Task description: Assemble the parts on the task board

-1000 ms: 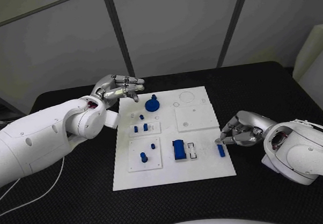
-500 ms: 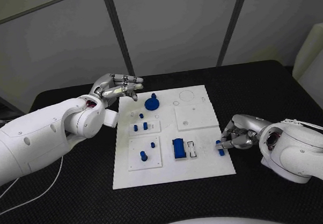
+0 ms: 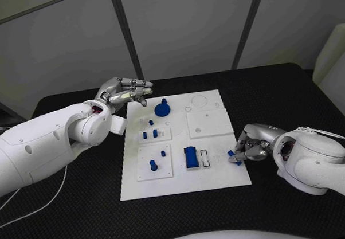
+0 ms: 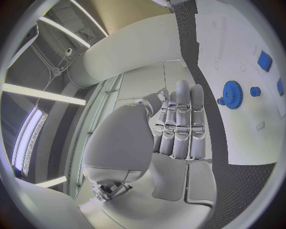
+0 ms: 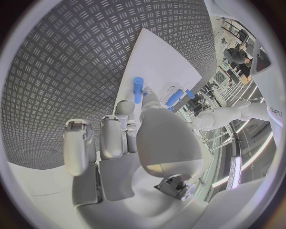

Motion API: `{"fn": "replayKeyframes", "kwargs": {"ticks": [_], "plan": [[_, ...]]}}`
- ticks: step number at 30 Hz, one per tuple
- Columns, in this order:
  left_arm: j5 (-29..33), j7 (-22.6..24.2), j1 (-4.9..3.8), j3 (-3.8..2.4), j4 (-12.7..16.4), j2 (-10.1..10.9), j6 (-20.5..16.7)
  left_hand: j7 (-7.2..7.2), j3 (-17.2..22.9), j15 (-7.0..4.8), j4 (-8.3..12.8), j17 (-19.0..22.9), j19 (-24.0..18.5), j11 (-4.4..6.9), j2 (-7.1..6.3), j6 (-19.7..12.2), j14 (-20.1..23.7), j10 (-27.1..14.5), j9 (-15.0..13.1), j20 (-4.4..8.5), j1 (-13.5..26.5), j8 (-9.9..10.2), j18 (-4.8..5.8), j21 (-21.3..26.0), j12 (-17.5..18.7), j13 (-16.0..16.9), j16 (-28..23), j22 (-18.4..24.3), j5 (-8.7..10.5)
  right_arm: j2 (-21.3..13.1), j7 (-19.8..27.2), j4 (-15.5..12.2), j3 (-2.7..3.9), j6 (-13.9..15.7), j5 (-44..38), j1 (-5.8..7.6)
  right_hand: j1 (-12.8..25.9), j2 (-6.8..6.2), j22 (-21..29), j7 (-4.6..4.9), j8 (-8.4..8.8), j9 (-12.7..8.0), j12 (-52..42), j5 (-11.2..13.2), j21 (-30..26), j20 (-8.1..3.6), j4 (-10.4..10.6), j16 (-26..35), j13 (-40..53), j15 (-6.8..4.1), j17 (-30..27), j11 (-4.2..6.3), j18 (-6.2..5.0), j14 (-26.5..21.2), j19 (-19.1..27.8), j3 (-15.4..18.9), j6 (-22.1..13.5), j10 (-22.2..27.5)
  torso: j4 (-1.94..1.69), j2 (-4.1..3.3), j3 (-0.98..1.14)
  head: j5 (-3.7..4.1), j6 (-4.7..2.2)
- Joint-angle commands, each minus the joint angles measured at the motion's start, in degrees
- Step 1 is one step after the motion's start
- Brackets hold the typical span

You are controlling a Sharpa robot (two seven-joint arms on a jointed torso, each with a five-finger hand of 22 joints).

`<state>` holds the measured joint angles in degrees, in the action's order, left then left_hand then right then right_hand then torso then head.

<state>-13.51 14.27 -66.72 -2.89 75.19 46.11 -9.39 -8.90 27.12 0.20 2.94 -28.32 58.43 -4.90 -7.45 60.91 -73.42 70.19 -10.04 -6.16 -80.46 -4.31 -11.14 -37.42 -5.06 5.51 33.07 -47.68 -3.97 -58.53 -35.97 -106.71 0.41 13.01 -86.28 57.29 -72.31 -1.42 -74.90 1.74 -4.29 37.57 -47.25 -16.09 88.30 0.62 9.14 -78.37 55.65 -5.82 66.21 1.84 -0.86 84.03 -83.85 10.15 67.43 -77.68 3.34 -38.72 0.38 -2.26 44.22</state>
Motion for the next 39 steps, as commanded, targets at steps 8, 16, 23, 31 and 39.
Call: {"fn": "replayKeyframes", "kwargs": {"ticks": [8, 16, 23, 31, 39], "plan": [[0.2, 0.2, -0.06, -0.03, 0.0, 0.0, 0.4, -0.28, -0.3, 0.2, 0.0, 0.1, -0.3, -0.2, 0.36, 0.2, 0.1, -0.1, 0.1, -0.2, 0.0, 0.4, 0.71, 0.3, -0.4, -0.1, -0.3, 0.1, 0.33, 1.5, -2.2, 0.1, -0.19, -3.1, -6.1, -0.73, -6.6, 1.63, -14.0, -0.33, 0.68, -1.8, 1.2, -4.3, 0.2, -0.37, -3.9, 0.4, -0.4, -0.44, 0.0, 0.81, 0.45, 1.7, -5.4, -1.3, 0.7, 0.1, 0.0, 0.0, 0.01, -0.03, 0.11], [0.2, 0.2, -0.01, -0.03, 0.0, 0.0, 0.5, -0.28, -0.3, 0.2, 0.0, 0.1, -0.3, -0.2, 0.36, 0.2, 0.1, -0.1, 0.1, -0.2, 0.0, 0.4, 0.71, 0.3, -0.4, -0.1, -0.3, 0.1, 0.33, 1.4, -2.5, -1.3, -0.16, 3.4, -3.3, -0.79, -7.2, 3.39, -14.4, -0.48, 0.7, -2.9, 1.0, -9.4, 0.7, -0.49, -4.3, 0.2, -0.2, -0.53, 0.5, 0.97, 0.6, 1.8, -5.7, -1.9, 0.7, -0.4, 0.1, 0.03, 0.1, -0.26, 0.17], [0.2, 0.3, 0.05, -0.03, -0.1, -0.2, 0.5, -0.28, -0.3, 0.2, 0.0, 0.1, -0.3, -0.2, 0.36, 0.2, 0.1, -0.1, 0.1, -0.2, 0.0, 0.4, 0.71, 0.3, -0.4, -0.1, -0.3, 0.1, 0.33, 1.6, -0.3, -2.6, -0.13, 11.1, 4.2, -0.77, -7.5, 4.39, -14.6, -0.56, 0.64, -3.4, 0.9, -13.2, 1.0, -0.56, -4.7, 0.0, 0.0, -0.6, 0.8, 1.0, 0.68, 1.9, -5.8, -2.8, 0.6, -0.8, -0.1, 0.03, 0.0, -0.17, 0.04], [0.2, 0.2, 0.07, -0.03, 0.0, -0.1, 0.4, -0.28, -0.3, 0.2, 0.0, 0.1, -0.3, -0.2, 0.36, 0.2, 0.1, -0.1, 0.1, -0.2, 0.0, 0.4, 0.71, 0.3, -0.4, -0.1, -0.3, 0.1, 0.33, 2.4, 2.6, -3.0, -0.12, 15.0, 9.5, -0.76, -5.7, 4.04, -15.0, -0.56, 0.52, -3.7, 0.5, -16.6, 1.5, -0.57, -3.9, -0.3, 0.3, -0.61, 1.3, 1.01, 0.81, 2.0, -6.0, -2.7, 0.9, -1.2, -0.01, 0.0, -0.05, -0.35, 0.02], [0.2, 0.2, 0.08, -0.03, 0.0, -0.1, 0.5, -0.28, -0.3, 0.2, 0.0, 0.1, -0.3, -0.2, 0.36, 0.2, 0.1, -0.1, 0.1, -0.2, 0.0, 0.4, 0.71, 0.3, -0.4, -0.1, -0.3, 0.1, 0.33, 4.3, 2.6, -1.9, -0.12, 12.9, 11.7, -0.75, -3.9, 3.36, -15.0, -0.54, 0.51, -3.9, 0.3, -17.1, 1.6, -0.55, -2.9, -0.4, 0.6, -0.59, 1.5, 0.99, 0.83, 2.0, -6.1, -2.2, 1.1, -1.5, -0.07, 0.0, -0.03, -0.44, 0.07]]}}
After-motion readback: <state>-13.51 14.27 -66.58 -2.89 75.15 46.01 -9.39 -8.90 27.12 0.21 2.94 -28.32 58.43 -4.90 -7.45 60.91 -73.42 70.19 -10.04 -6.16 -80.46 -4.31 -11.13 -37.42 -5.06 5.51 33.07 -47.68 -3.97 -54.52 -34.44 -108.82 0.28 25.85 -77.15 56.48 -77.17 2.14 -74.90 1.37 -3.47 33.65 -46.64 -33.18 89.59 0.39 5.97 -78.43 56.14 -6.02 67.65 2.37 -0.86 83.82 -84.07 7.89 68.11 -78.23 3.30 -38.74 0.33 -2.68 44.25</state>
